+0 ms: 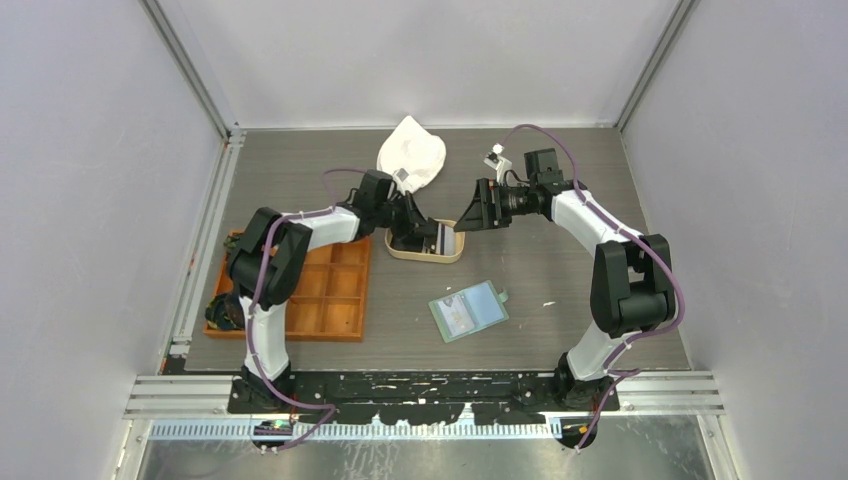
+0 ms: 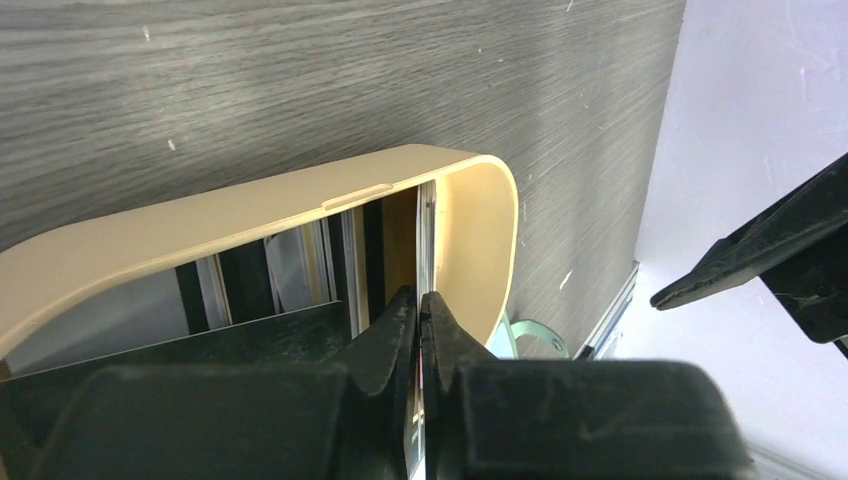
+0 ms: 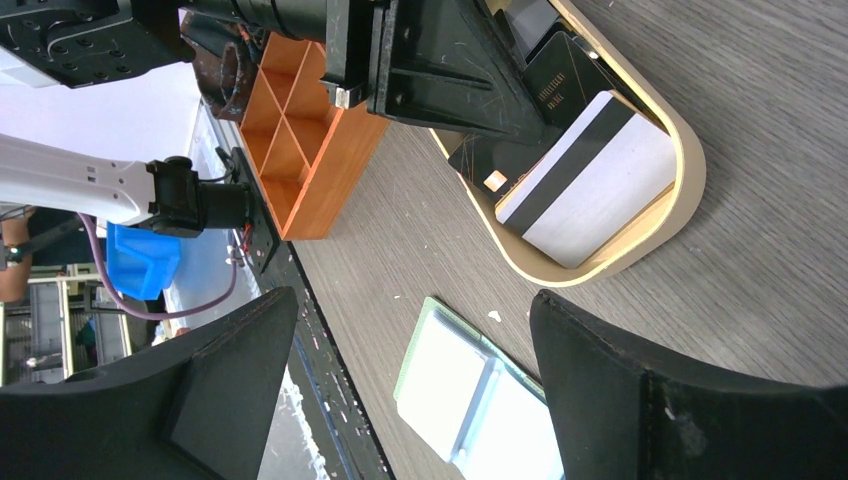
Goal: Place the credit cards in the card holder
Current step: Pick up the credit card from the storage box.
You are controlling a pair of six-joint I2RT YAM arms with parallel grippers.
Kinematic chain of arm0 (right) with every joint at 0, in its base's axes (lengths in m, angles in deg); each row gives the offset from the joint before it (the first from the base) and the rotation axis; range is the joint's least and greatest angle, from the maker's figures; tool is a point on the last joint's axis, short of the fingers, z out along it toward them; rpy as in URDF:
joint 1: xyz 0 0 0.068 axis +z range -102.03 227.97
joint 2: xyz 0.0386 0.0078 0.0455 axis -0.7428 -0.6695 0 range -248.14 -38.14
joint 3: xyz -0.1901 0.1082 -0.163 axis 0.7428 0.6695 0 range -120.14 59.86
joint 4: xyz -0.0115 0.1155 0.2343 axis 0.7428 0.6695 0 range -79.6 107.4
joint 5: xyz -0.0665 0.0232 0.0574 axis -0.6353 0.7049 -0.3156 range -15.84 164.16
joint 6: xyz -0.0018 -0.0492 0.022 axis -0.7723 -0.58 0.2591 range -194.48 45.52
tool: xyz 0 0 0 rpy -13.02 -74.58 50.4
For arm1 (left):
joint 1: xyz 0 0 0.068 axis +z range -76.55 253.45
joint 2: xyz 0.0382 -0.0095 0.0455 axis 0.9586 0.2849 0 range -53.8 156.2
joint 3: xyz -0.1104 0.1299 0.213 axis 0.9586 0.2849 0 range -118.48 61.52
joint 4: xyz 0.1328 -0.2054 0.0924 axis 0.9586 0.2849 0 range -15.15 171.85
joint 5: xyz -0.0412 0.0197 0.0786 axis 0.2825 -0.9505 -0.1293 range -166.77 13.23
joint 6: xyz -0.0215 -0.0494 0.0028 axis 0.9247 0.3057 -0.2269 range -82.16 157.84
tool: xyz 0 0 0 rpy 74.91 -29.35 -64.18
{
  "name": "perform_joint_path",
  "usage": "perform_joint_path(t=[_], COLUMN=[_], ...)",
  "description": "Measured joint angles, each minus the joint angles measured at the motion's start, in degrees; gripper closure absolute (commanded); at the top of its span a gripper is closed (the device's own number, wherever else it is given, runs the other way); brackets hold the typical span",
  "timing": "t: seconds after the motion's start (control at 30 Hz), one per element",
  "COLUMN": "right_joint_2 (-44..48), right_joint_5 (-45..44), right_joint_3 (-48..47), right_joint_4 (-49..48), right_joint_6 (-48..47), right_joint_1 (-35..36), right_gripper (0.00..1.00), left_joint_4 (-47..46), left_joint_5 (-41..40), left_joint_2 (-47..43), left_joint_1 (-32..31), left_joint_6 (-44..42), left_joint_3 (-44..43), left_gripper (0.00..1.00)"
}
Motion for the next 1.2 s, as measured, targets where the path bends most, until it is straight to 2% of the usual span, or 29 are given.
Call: perform_joint_path(t=[0.3,0.5,0.63,0.8,0.93,1.07,1.2], right_joint_2=[0.00,0.04,1.77,11.21,19.85,21.66,18.25], right_joint_5=[0.00,-0.42,-1.68,-2.25,2.32,7.45,9.53], right_joint_3=[0.00,0.00,0.26,4.46,9.64,13.75,15.32], right_joint_4=[0.02,1.18,2.43,2.21,-1.66,-9.81,-15.61], right_joint_6=[-0.02,-2.58,-7.54,-15.10,-18.62,-14.45,-7.30], right_joint_1=[0.00,0.00,0.00,0.02,0.07,0.70,3.45], right_gripper=[0.09,0.12,0.13,0.12,0.13,0.20,0.22], left_joint_4=[5.11,6.12,3.28,-8.61,-22.60,-38.12,-52.35], left_joint_5=[-4.59,-7.67,-7.52,-5.18,-3.56,-2.43,-2.05], left_joint_2=[-2.95,-9.73,-16.26,-25.79,-32.02,-36.17,-37.07], left_joint_1=[0.00,0.00,0.00,-0.42,-1.33,-3.06,-4.66], left_joint_6=[-3.96,-7.08,-8.13,-7.37,-4.85,-1.81,1.03], left_joint_3=[0.57,2.47,7.41,20.33,31.89,41.62,46.36], left_gripper=[1.00,1.00,1.00,1.00,1.00,1.00,1.00])
